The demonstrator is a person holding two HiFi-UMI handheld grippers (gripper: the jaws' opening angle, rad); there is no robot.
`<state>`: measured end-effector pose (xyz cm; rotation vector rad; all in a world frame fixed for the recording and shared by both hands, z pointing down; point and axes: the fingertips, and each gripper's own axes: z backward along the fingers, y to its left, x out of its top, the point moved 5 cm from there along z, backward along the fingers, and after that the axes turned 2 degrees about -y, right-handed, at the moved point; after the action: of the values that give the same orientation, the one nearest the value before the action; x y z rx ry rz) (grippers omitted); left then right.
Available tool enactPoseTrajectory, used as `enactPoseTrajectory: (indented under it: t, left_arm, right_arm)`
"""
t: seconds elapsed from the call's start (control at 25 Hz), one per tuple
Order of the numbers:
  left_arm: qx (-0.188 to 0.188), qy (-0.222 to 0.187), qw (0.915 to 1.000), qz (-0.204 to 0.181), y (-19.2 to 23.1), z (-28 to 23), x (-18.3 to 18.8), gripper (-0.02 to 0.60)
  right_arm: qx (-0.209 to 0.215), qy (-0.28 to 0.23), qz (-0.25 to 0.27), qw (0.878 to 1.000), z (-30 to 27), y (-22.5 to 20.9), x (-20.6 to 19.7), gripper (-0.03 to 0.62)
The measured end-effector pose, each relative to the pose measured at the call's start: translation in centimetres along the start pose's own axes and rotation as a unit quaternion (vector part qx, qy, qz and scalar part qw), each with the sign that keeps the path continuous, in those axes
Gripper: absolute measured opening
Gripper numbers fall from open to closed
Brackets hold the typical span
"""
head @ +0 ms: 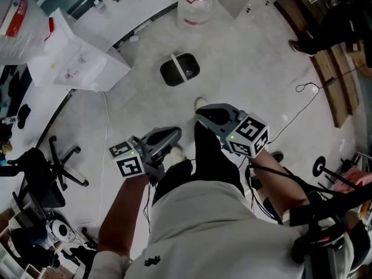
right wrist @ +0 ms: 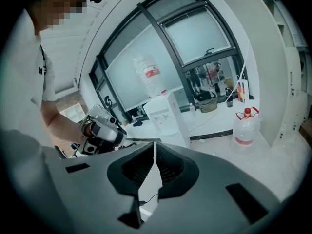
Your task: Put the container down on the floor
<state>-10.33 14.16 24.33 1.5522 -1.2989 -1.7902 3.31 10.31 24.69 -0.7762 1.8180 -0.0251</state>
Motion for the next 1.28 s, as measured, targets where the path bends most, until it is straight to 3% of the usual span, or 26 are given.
enactPoseTrajectory:
  t: [0.32,0.6,0.8,0.96,1.28]
  left_arm:
    - [-0.014,-0.006,0.9991,-0.040,-7.9,5.2,-0.3,0.009]
    - [-0.018,-0.027,0.9968,-0.073,-12.7,8.3,0.2,0.009]
    - [-0.022,-0.039,0.9952,-0.088,-14.2,10.0,0.6,0.009]
    - [-0.001,-0.023,0.9943,-0.104,-14.3,10.6,-0.5,0.009]
    - [0.014,-0.036,0.9948,-0.094,-13.9,12.1,-1.2,0.009]
  right_arm:
    - [0.003,-0.020,0.039,0.999,1.7,9.6,2.9,0.026]
    - [-0.003,-0.033,0.070,0.997,3.4,14.2,5.0,0.023]
    - [-0.004,-0.035,0.081,0.996,3.4,16.0,5.7,0.023]
    - [-0.004,-0.034,0.084,0.996,3.6,17.3,5.1,0.018]
    - [0.009,-0.026,0.087,0.996,2.9,18.3,4.2,0.017]
